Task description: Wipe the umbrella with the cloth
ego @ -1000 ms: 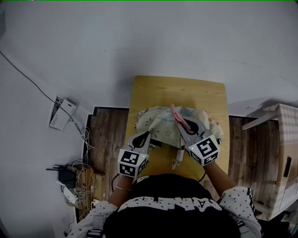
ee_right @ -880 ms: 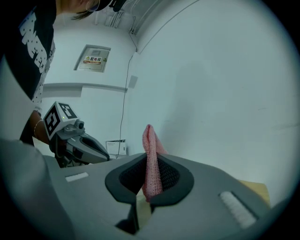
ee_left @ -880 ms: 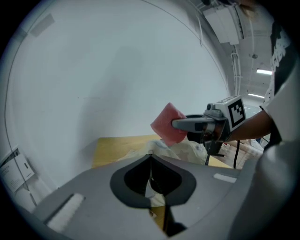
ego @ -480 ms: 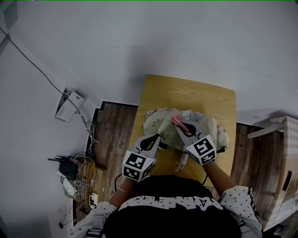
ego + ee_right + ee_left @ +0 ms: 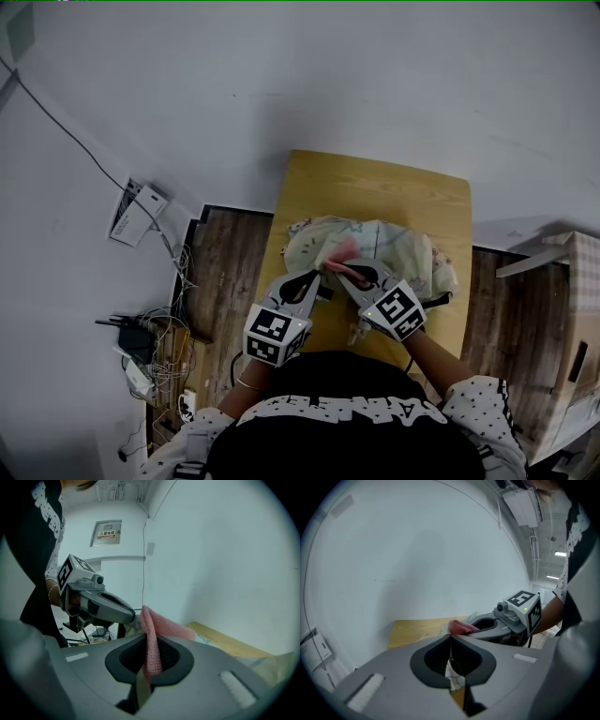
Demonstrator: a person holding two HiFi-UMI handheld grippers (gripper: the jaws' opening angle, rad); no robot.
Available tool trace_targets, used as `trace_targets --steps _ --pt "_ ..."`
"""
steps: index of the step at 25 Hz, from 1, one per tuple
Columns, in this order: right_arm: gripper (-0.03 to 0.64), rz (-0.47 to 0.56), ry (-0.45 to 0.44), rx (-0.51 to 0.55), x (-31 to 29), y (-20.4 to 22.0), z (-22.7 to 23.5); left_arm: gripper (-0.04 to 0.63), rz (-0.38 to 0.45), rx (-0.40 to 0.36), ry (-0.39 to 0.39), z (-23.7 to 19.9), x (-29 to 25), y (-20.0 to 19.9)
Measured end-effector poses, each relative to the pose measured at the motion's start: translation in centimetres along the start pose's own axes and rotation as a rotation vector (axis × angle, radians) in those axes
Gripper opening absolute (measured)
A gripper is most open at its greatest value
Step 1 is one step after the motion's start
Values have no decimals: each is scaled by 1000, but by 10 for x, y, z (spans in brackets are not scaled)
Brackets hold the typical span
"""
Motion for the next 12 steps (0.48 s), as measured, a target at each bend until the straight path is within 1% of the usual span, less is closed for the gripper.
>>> trace_targets --steps 12 --pt "34 -27 -59 -16 7 12 -24 3 -1 -9 4 3 1 -1"
Point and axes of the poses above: the fingertips, and each gripper's own axes: x backward along the fingers, z to its right, y out of its underside, the point moved 10 cm from there along x, backward along the fingers, and after that the axes turned 3 degrees about y, right-handed, at the moved point
